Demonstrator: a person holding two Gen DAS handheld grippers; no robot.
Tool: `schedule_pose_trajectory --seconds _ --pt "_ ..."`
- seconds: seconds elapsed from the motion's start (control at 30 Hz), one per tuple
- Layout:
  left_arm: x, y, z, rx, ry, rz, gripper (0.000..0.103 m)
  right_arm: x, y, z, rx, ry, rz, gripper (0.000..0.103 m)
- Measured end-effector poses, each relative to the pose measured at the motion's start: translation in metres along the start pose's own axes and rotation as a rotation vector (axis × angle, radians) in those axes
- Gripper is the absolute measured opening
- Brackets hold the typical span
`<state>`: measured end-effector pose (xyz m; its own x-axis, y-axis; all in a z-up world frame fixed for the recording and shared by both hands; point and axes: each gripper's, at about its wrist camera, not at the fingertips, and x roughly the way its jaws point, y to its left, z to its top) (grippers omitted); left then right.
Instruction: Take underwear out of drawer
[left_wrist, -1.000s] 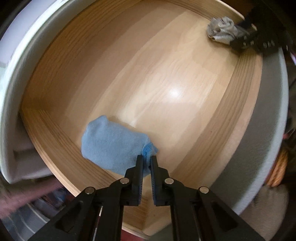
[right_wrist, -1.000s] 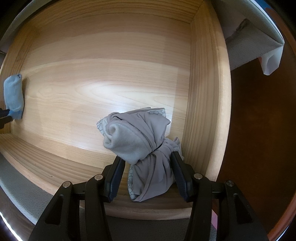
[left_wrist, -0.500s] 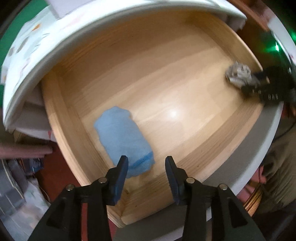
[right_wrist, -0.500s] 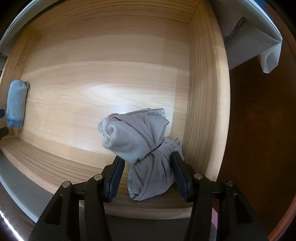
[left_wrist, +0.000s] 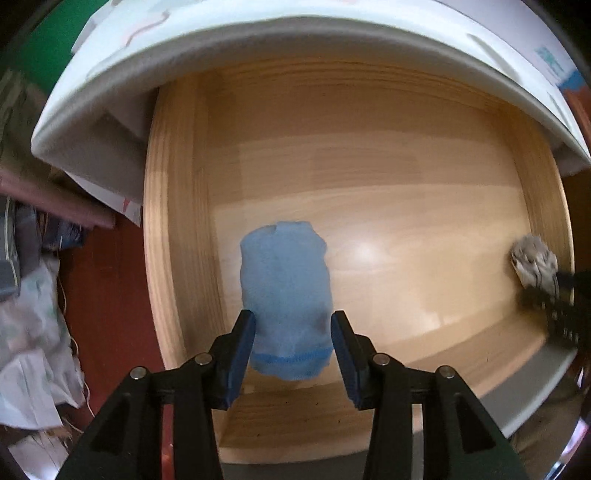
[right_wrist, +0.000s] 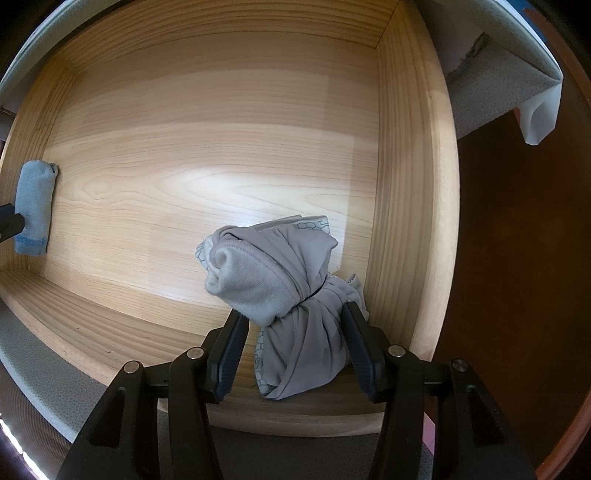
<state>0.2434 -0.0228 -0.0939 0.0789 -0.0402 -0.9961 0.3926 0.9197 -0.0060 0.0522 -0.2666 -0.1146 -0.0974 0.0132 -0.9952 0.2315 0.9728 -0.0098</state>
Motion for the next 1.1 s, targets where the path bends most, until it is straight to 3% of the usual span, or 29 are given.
schedule_pose_trajectory --seconds 0.13,0.7,1.1 --pt "0.006 -0.001 0.004 -0.034 -0.01 0.018 0.053 0.001 0.001 0.0 0.001 0.0 0.001 0.05" --pt "0.024 -0.031 -0.012 -0.006 -0.006 0.078 0.055 0.001 0.012 0.001 -0.008 0.019 -0.033 0.052" --pt "0.014 -0.036 -0.034 0.01 -0.036 0.068 0.039 -0.007 0.023 0.003 -0.013 0.025 -0.045 0.052"
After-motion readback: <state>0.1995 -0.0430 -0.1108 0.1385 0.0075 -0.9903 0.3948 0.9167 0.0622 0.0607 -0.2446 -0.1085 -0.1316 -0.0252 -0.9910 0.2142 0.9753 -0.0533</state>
